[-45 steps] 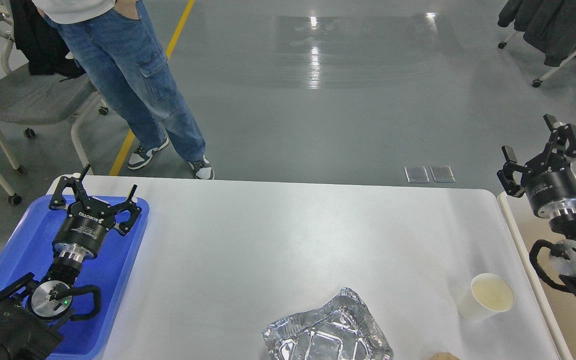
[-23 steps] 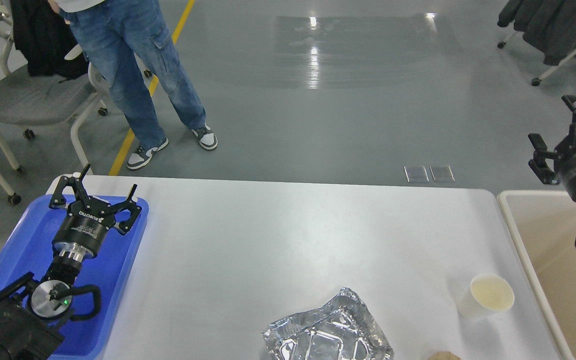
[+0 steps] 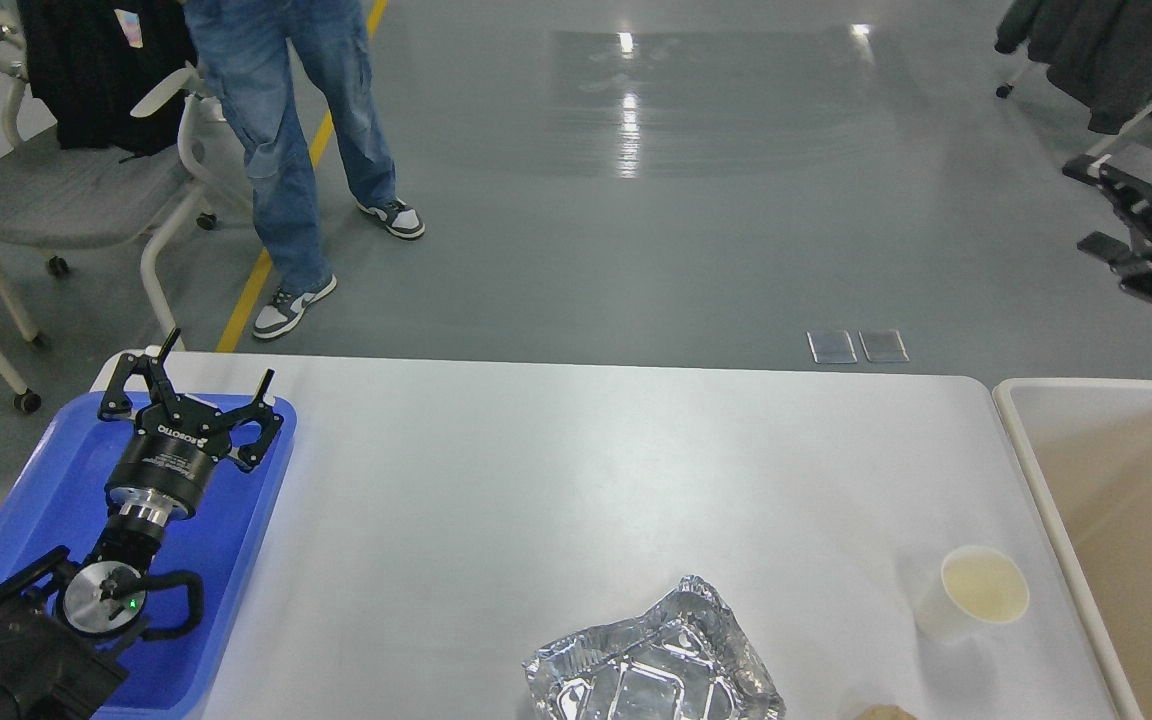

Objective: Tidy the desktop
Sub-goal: 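Raise the right gripper and swing it toward the white paper cup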

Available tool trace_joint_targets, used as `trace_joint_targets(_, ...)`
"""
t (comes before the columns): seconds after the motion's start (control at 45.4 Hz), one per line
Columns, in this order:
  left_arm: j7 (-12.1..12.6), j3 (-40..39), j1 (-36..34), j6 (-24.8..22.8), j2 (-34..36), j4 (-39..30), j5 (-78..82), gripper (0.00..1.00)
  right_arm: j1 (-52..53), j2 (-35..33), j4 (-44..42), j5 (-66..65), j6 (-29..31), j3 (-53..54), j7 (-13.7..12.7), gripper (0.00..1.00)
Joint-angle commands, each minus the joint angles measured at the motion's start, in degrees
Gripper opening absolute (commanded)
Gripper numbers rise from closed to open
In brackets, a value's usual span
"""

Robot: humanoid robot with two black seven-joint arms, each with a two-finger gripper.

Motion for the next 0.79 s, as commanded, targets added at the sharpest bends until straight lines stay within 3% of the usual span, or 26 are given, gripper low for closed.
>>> trace_joint_targets(0.0,-0.01,0.00,0.00,0.00,-0.02,-0.05,0.00,0.99,20.00,2.82,8.29,-9.56,3.44,-24.51,-2.24,1.00)
trace_joint_targets(0.22,-0.01,0.00,0.00,0.00,-0.02,-0.05,0.00,0.99,32.31,11.08,14.71,-11.59,7.74,-41.39,-2.68,1.00)
trace_joint_targets(0.573,-0.01,0.00,0.00,0.00,-0.02,0.04,0.00,0.99,39.08,20.58,21.39,-15.28,16.70,-50.98,-2.68,1.00)
trace_joint_targets(0.772,-0.01,0.00,0.00,0.00,-0.02,0.04,0.00,0.99,41.46,22.34,23.06,-15.28,25.66,-53.27,-2.59,1.00)
